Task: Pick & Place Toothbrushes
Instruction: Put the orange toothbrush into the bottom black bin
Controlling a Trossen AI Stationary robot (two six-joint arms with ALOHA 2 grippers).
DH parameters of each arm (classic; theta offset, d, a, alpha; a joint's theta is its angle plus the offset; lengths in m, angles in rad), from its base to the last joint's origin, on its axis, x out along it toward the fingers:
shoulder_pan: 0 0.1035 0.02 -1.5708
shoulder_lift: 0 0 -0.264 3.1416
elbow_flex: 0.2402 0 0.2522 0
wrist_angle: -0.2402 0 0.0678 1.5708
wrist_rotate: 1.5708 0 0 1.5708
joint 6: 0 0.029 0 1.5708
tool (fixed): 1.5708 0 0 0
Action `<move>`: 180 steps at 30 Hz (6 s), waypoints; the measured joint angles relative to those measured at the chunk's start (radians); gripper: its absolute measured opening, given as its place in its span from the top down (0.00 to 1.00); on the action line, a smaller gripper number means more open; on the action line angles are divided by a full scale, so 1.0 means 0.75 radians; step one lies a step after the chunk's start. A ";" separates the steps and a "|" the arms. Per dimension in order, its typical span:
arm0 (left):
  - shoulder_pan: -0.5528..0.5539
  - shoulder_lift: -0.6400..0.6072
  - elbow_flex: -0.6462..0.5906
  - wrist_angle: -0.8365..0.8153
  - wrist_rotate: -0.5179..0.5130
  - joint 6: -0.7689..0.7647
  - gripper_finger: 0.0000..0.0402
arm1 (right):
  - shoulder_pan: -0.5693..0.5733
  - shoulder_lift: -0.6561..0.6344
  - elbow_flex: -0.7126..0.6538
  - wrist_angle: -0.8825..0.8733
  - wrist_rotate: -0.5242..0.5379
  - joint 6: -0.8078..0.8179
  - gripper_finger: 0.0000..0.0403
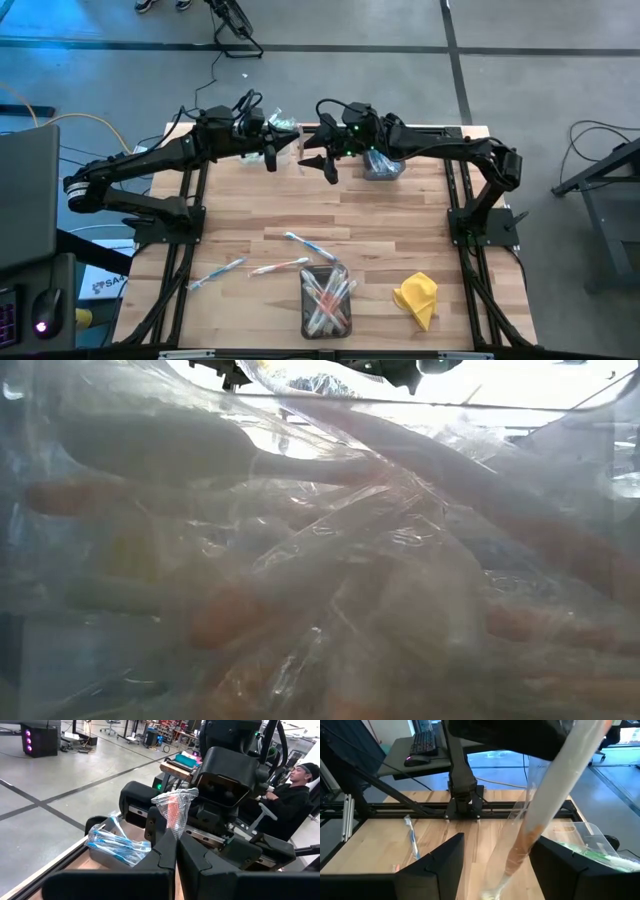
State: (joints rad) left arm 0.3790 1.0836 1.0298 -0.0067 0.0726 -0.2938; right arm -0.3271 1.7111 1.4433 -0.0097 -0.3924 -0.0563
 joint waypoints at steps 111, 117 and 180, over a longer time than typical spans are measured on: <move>0.001 -0.373 -0.001 -0.538 -0.211 0.177 0.75 | 0.000 -0.002 0.001 -0.075 0.187 0.111 0.98; 0.001 -0.458 -0.001 -0.640 -0.213 0.177 0.75 | 0.004 -0.002 0.001 -0.076 0.223 0.243 0.98; 0.000 -0.372 -0.001 -0.668 -0.201 -0.040 0.75 | 1.199 -0.005 0.000 -0.747 1.129 1.516 0.98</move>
State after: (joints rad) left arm 0.3790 0.8047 1.0294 -0.5076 -0.0780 -0.3237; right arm 0.5720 1.7072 1.4433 -0.5697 0.4542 1.0805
